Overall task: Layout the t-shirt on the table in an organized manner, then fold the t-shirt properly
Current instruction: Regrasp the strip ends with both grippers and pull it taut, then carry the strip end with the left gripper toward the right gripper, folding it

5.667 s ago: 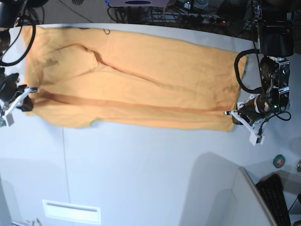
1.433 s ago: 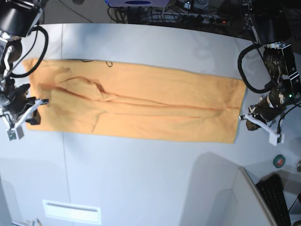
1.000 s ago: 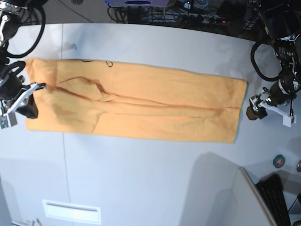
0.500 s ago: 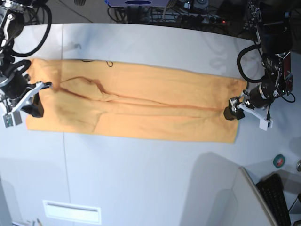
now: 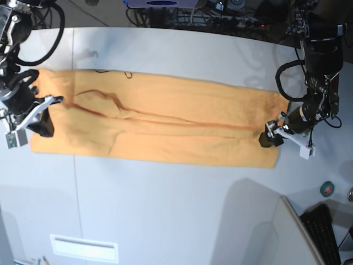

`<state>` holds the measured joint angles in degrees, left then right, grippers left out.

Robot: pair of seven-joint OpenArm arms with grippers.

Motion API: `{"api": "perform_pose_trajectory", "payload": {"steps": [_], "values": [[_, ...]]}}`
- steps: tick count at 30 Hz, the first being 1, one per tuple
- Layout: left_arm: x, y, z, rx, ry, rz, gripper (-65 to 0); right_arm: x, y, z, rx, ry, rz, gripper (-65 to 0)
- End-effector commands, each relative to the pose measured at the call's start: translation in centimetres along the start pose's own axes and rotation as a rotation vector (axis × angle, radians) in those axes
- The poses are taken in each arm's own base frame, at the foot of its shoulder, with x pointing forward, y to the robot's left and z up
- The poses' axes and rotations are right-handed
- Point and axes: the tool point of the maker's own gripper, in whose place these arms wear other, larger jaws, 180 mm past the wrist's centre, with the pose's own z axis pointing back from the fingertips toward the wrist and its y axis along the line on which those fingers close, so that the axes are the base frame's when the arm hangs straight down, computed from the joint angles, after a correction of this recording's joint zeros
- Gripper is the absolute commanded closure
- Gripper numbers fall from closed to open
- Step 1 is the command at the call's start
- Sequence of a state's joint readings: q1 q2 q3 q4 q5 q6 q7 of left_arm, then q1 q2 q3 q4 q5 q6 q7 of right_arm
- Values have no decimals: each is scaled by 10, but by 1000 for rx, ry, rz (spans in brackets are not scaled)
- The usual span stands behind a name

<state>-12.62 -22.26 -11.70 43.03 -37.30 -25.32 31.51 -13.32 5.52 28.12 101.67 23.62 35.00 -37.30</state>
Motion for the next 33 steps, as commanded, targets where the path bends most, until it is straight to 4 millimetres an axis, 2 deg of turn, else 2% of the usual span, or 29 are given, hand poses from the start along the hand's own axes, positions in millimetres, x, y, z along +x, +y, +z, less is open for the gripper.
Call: {"api": "perform_pose_trajectory", "payload": {"steps": [1,7,11,15,18,19,22,24,26,33], "values": [[3,5,2,18,14,-10,-444,17,-1,3,2,-55,17,0],[-1,8,3,23,19,-2,-199,15,-1,3,1,-51,16,0],[-7,19,4,45,10,25,0,14,-2,3,-1,-47,17,0],[-4,32,6,70,-50,37,0,13,-3,3,-2,-44,17,0],[5,41,13,89,-78,22,0,13,-3,3,-3,-45,16,0],[8,47,18,100,-83,16,0,13,-3,3,-3,-45,16,0],[22,47,34,100,-119,-64,0,11,-3,3,-3,-40,15,0],[30,36,44,80,-146,-129,0,9,-3,4,-3,-34,16,0],[29,25,55,62,-158,-196,0,9,-3,4,-3,-34,16,0],[15,-6,83,83,-196,-282,0,8,-3,5,-3,-32,15,0]]}}
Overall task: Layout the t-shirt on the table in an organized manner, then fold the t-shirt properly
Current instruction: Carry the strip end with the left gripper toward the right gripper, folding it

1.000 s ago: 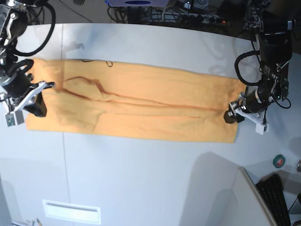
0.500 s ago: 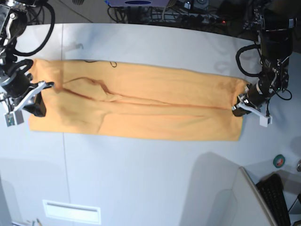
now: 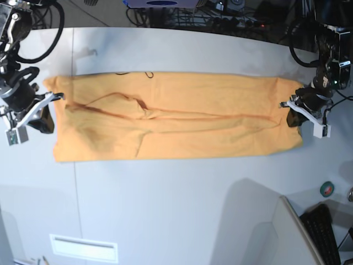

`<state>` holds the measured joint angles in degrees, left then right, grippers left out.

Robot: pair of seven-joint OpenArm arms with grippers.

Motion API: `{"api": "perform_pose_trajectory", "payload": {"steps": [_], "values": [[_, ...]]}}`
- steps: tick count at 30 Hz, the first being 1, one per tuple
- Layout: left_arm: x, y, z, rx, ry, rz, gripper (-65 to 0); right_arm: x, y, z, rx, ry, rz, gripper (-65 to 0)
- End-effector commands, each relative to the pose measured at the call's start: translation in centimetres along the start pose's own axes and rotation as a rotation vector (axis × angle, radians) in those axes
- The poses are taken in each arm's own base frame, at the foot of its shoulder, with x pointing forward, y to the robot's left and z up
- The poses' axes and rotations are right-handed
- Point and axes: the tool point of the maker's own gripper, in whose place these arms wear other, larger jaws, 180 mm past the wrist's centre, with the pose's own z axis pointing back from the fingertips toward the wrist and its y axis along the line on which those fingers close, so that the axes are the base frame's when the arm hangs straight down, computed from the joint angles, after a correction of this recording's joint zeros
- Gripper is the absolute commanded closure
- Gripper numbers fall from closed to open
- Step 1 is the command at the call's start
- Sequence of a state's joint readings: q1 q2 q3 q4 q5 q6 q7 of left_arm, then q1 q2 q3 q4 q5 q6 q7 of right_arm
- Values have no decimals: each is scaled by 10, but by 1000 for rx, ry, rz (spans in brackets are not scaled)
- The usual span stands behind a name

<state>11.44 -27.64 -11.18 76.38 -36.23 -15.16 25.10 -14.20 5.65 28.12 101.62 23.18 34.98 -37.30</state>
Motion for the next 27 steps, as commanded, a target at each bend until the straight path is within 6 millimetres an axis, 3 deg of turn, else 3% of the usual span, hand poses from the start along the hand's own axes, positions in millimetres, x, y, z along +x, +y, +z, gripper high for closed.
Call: {"api": "perform_pose_trajectory", "payload": {"steps": [1,7,11,20,27], "values": [[25,-6,5,-26,-70,-27,0,15,-1,3,3,-52,13,0],[25,-52,9,-110,-25,-41,0,15,-1,3,4,-53,12,0],[36,-92,11,-183,-47,-32,0,15,-1,3,4,-53,12,0],[20,-186,-14,-283,7,-161,0,15,-1,3,3,-52,13,0],[12,-232,-25,-329,21,-192,0,17,-2,2,3,-55,14,0]]}}
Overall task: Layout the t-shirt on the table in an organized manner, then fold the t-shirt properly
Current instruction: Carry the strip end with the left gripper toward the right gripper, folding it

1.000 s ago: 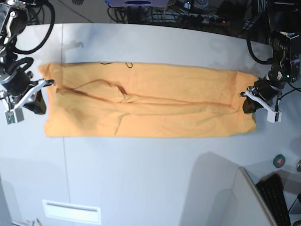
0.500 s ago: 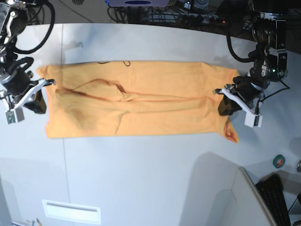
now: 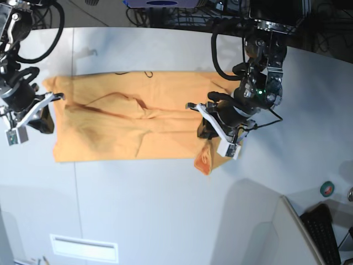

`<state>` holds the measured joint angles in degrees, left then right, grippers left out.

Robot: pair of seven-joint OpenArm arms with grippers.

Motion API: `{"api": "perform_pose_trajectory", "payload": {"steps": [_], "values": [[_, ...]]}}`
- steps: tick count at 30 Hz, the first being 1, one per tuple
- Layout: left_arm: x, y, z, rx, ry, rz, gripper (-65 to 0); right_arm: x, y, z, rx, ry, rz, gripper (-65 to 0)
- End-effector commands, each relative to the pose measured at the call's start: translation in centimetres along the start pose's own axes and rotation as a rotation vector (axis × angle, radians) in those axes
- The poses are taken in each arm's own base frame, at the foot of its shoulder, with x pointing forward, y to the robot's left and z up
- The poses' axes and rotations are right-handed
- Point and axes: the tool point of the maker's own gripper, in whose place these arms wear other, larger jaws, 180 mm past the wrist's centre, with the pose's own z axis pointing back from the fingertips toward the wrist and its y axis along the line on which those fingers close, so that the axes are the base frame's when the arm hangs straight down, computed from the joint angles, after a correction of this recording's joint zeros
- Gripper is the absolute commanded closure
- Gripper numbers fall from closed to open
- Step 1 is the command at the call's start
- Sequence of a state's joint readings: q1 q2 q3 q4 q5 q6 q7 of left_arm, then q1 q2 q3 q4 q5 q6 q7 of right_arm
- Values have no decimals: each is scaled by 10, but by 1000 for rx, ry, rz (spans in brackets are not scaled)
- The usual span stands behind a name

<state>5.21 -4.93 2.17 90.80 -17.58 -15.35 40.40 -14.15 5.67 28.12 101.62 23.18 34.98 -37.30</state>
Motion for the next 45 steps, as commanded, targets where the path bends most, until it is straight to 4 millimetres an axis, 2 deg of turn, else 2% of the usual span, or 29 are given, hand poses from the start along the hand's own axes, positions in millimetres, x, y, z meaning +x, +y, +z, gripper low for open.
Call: {"api": "perform_pose_trajectory", "payload": {"steps": [1,8,45], "values": [[14,-6,-2,-20,-41,-2,0,16,-1,2,3,-55,14,0],[6,-29,-13,-70,-14,3,0,17,-2,2,3,-56,13,0],[1,-33,-13,-80,-7,17,0,15,-2,2,3,-52,12,0]]}}
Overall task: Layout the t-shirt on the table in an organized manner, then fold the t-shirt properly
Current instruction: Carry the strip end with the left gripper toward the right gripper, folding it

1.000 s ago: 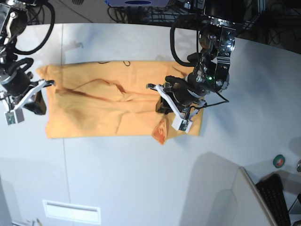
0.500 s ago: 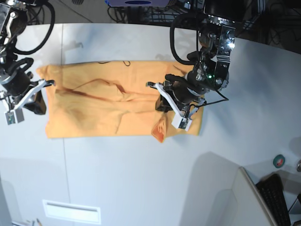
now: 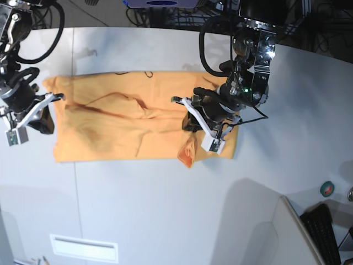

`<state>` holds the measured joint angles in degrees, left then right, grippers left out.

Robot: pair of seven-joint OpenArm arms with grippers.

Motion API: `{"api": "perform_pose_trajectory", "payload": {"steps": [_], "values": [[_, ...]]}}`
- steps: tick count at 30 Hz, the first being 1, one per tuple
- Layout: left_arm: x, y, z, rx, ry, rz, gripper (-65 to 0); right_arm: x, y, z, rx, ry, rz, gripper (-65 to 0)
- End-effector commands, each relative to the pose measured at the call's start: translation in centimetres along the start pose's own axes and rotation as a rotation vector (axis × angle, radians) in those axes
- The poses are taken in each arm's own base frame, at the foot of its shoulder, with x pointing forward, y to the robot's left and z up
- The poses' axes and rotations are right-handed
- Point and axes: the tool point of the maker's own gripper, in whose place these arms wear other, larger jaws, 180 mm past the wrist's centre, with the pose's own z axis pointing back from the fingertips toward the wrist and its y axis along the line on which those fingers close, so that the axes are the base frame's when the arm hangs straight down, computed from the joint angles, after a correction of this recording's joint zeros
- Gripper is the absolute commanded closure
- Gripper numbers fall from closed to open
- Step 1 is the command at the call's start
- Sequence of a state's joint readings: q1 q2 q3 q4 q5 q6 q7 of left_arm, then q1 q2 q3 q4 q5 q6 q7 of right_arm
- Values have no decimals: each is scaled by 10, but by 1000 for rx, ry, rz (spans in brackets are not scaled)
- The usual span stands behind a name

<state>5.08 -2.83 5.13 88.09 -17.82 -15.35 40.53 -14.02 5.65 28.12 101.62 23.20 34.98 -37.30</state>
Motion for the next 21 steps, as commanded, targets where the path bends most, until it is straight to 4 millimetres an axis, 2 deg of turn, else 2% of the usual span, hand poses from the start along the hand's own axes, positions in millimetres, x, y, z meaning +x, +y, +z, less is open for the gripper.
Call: {"api": "perform_pose_trajectory", "payload": {"steps": [1,3,8,11,13,14,16,18,19,21], "values": [[16,-5,1,-18,-51,-3,0,14,-2,3,3,-49,12,0],[16,-5,1,-18,-51,-3,-2,14,-2,3,3,-49,12,0],[16,-6,1,-19,-50,-3,-242,14,-2,3,3,-49,12,0],[11,-32,-6,-80,-27,-52,-357,16,-2,2,3,-52,13,0],[2,-56,-12,-136,5,-93,-395,16,-2,2,3,-54,13,0],[0,-66,-13,-157,12,-109,-398,17,-1,2,3,-56,12,0],[5,-71,-12,-168,-2,-117,-385,17,-1,2,3,-56,12,0],[13,-72,-7,-168,-27,-129,-334,16,-2,2,3,-54,13,0],[18,-68,-3,-158,-45,-125,-295,16,-2,3,1,-53,12,0],[22,-40,8,-91,-70,-94,-194,15,-8,5,-14,-54,6,0]]}}
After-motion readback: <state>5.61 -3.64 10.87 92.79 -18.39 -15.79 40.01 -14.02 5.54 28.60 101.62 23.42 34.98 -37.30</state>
